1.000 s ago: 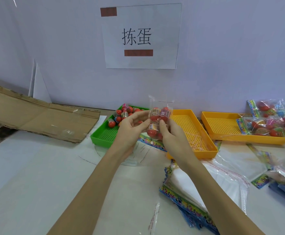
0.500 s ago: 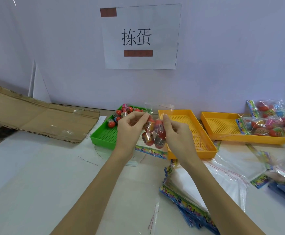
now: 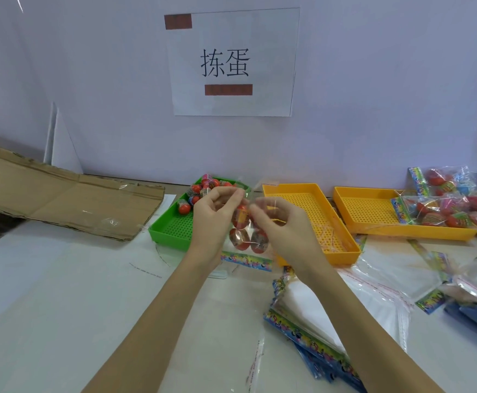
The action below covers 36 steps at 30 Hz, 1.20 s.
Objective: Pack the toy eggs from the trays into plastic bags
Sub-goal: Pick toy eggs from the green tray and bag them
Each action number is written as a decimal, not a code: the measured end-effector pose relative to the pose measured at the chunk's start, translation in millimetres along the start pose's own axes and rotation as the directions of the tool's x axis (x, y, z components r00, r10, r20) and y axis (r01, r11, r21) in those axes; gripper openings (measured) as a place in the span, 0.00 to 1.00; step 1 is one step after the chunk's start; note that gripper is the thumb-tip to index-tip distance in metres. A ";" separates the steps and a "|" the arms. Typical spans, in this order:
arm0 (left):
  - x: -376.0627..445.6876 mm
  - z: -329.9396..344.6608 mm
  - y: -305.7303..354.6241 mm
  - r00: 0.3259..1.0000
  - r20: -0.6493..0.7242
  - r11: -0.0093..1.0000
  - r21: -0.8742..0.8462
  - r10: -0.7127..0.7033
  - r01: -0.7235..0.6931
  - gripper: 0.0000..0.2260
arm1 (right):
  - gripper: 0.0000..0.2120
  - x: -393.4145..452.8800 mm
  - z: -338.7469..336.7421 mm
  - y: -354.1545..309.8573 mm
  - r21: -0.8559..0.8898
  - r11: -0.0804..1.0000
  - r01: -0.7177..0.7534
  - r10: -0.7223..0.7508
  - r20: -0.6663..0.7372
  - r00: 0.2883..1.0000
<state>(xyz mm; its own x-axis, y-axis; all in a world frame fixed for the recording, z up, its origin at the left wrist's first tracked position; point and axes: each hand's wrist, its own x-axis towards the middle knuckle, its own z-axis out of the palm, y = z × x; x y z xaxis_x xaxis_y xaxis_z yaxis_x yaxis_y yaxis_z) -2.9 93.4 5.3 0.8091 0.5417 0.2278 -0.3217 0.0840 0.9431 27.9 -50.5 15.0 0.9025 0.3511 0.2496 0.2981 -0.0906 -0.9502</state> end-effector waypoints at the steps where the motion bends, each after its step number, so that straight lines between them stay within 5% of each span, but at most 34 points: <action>1: 0.7 -1.5 0.5 1.000 -0.004 1.000 0.008 -0.015 0.015 0.04 | 0.09 0.8 -1.1 -1.9 0.046 0.999 -0.010 0.011 -0.015 1.000; 6: -1.9 -1.4 1.6 0.999 0.043 0.992 0.126 0.007 -0.013 0.05 | 0.06 6.4 -12.5 -1.0 0.066 0.998 0.006 0.003 -0.131 0.991; 11: -3.7 4.2 0.3 0.999 0.028 0.999 0.040 -0.029 0.028 0.06 | 0.13 5.3 -17.3 0.8 0.257 0.956 -0.143 0.180 -0.127 0.975; 16: -5.0 2.2 -0.1 0.993 0.118 0.991 0.133 -0.030 0.014 0.03 | 0.07 6.5 -19.5 0.7 0.111 0.988 -0.111 0.131 -0.198 0.972; 20: -7.2 3.9 -0.7 0.993 0.117 0.972 0.226 0.033 -0.059 0.05 | 0.09 5.1 -15.6 3.9 -0.438 0.892 0.113 -0.257 -0.287 0.923; 23: -8.5 6.6 -2.2 0.988 0.108 0.947 0.287 0.115 -0.142 0.04 | 0.05 1.2 -9.2 1.0 -0.579 0.748 0.323 -0.521 -0.212 0.827; 29: -12.0 9.0 0.5 0.941 0.214 0.884 0.337 0.262 -0.323 0.09 | 0.06 -0.6 -6.9 2.5 -0.690 0.647 0.324 -0.569 -0.154 0.808; 36: -13.8 8.2 3.8 0.838 0.344 0.680 0.490 0.425 -0.546 0.10 | 0.05 0.6 -11.7 3.3 -0.669 0.608 0.427 -0.654 -0.118 0.747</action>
<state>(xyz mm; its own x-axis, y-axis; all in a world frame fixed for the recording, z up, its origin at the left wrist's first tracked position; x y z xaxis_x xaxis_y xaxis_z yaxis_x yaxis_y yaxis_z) -11.3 79.4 7.8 0.7099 0.2020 0.6747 -0.4194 -0.6483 0.6355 33.0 -61.4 14.2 0.5159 0.2111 0.8302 0.7745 -0.5292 -0.3466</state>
